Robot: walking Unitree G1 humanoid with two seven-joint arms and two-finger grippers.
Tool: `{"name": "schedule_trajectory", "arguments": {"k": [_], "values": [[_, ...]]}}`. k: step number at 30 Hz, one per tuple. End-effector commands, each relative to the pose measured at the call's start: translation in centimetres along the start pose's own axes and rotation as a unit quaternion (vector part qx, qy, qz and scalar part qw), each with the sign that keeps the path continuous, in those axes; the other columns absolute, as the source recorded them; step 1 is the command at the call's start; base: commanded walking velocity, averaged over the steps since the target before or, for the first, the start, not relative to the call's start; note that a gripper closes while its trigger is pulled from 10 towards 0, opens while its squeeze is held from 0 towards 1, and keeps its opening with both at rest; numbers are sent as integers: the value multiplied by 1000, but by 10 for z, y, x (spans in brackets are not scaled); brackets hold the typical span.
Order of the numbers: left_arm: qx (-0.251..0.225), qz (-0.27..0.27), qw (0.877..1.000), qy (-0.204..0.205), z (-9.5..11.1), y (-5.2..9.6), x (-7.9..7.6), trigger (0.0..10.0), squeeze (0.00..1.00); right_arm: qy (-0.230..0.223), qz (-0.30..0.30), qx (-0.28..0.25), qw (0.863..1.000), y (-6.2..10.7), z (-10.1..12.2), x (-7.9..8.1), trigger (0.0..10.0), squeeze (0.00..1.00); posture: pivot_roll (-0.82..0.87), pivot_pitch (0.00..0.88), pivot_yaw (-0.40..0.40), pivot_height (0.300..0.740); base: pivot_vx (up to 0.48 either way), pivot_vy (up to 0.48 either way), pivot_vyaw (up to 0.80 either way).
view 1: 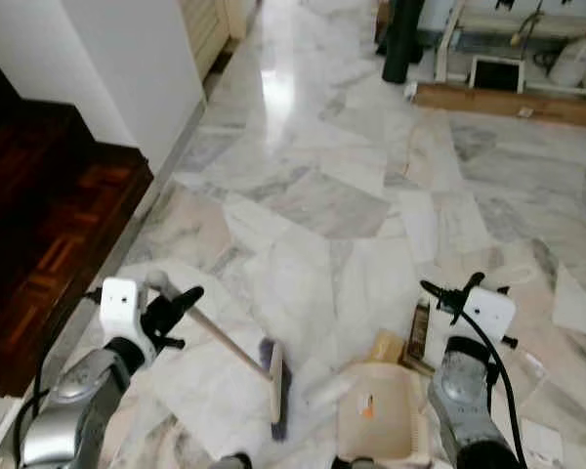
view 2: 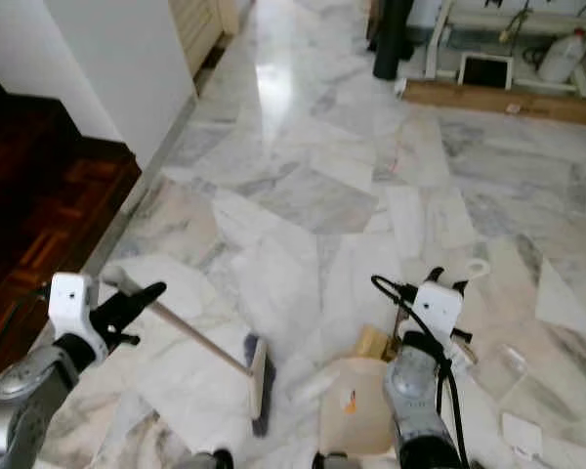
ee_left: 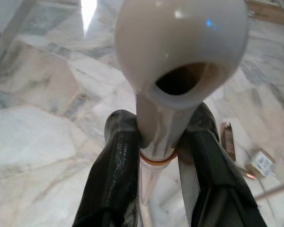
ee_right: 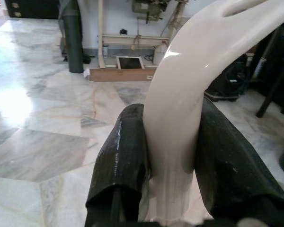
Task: Sweep floor
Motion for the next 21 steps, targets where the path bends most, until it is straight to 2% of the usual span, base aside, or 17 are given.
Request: {"name": "schedule_trajectory", "arguments": {"k": [1,3,7,8,13,15,21], "values": [[53,-29,998,11,-21,3,-9,10000,0,3,9,23,1000,5,-9,4,10000,0,155,210,54,740,0,0,0],[66,-57,996,22,-25,4,-18,10000,0,-1,7,24,1000,5,-8,5,10000,0,150,210,55,740,0,0,0],[60,-71,995,44,-20,5,-22,10000,0,-4,6,24,1000,4,-7,5,10000,0,149,211,55,740,0,0,0],[46,-78,994,62,-11,4,-23,10000,0,-5,5,26,1000,4,-8,4,10000,0,149,211,55,740,0,0,0],[20,-82,992,90,2,1,-25,10000,0,-6,6,27,1000,4,-8,5,10000,0,152,200,56,740,0,0,0],[-9,-83,990,116,13,-5,-27,10000,0,-9,8,28,1000,4,-8,6,10000,0,152,196,56,740,0,0,0],[-19,-87,988,128,17,-10,-30,10000,0,-23,23,30,999,7,-7,14,10000,0,143,184,58,740,0,0,0]]}}
Point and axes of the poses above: a point about 5 cm out from each wrist's last joint towards the gripper, its own y axis pointing back from the gripper into the wrist, its own z axis along the axis of the wrist's last joint, x = y × z, the point moved 4 cm from there along -y, pointing out of the wrist towards the gripper, and after that the axes turned 10 degrees about y, right-handed, at the moved point
